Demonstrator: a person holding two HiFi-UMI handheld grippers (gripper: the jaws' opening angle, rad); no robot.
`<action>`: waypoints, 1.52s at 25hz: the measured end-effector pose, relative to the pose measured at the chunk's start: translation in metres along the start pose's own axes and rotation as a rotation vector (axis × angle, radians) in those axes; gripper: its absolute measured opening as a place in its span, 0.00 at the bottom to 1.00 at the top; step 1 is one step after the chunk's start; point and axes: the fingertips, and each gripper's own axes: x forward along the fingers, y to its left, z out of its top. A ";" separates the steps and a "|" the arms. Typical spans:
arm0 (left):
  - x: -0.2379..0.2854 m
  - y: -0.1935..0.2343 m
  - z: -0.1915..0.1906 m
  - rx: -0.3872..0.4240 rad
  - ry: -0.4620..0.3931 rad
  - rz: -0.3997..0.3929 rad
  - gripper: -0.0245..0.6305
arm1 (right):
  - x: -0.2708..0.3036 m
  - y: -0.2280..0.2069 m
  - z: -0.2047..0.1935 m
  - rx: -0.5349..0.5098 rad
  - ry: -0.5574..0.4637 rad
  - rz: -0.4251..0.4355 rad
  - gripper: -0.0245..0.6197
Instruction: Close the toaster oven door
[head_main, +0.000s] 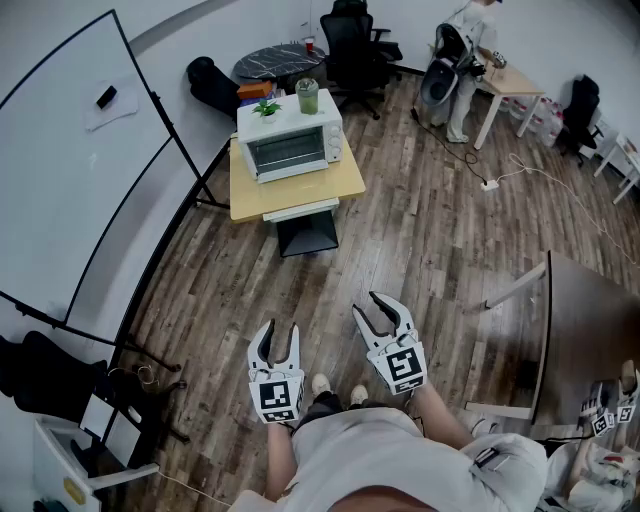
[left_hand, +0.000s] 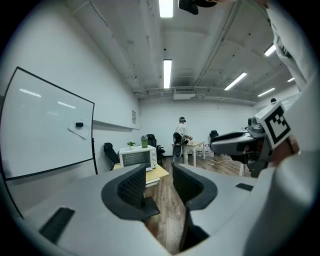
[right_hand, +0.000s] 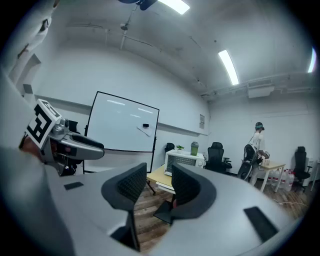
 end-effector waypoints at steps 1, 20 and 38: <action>0.000 0.007 0.000 -0.003 -0.001 -0.003 0.29 | 0.005 0.003 0.004 0.010 -0.004 -0.006 0.26; 0.038 0.087 -0.011 0.001 -0.023 -0.086 0.28 | 0.081 0.027 0.007 0.004 0.000 -0.083 0.40; 0.127 0.108 -0.006 -0.002 -0.006 -0.070 0.28 | 0.152 -0.023 -0.013 0.024 0.044 -0.042 0.40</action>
